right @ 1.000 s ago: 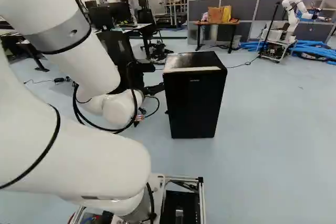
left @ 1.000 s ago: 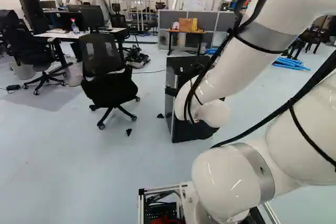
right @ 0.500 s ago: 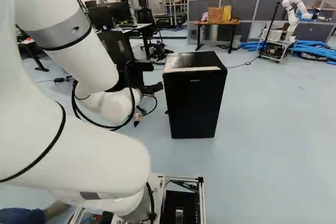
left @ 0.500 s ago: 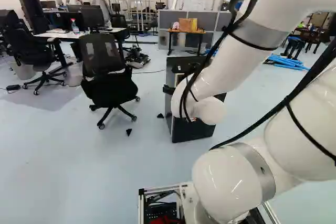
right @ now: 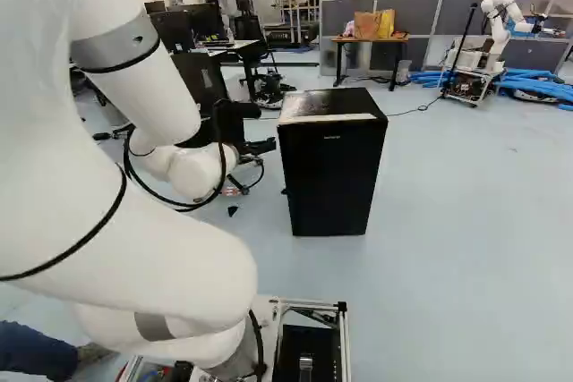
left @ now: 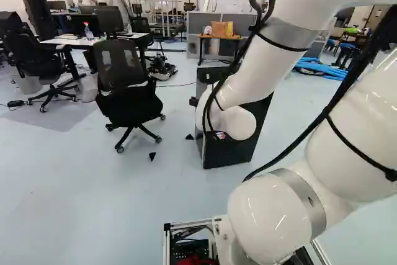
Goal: Grab a drink from the fridge
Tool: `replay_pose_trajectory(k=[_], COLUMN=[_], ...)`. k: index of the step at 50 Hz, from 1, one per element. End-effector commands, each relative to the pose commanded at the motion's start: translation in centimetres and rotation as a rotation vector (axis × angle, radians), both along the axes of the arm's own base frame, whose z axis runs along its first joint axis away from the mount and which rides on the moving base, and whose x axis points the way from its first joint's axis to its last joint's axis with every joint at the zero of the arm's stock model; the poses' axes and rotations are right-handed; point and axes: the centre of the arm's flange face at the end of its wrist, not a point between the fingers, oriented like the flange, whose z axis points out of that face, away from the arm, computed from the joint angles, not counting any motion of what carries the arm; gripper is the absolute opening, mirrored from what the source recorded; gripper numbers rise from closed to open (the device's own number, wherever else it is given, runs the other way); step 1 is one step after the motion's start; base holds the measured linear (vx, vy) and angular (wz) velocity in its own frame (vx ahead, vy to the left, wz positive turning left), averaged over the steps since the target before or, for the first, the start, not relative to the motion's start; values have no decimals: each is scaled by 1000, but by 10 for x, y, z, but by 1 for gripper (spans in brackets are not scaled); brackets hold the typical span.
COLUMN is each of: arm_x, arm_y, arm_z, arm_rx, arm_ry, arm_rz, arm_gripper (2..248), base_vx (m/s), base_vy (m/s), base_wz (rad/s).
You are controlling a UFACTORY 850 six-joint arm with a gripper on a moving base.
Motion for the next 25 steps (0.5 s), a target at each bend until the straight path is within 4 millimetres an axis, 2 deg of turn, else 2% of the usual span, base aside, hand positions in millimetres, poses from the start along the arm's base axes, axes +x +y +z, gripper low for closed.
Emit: replay_pose_trajectory(k=[25], arm_x=[27], arm_y=[19], arm_z=[1], arm_rx=[57], arm_ry=[16], arm_rz=[-96], arm_gripper=[247], base_vx=[0], base_vy=[0], base_wz=[0])
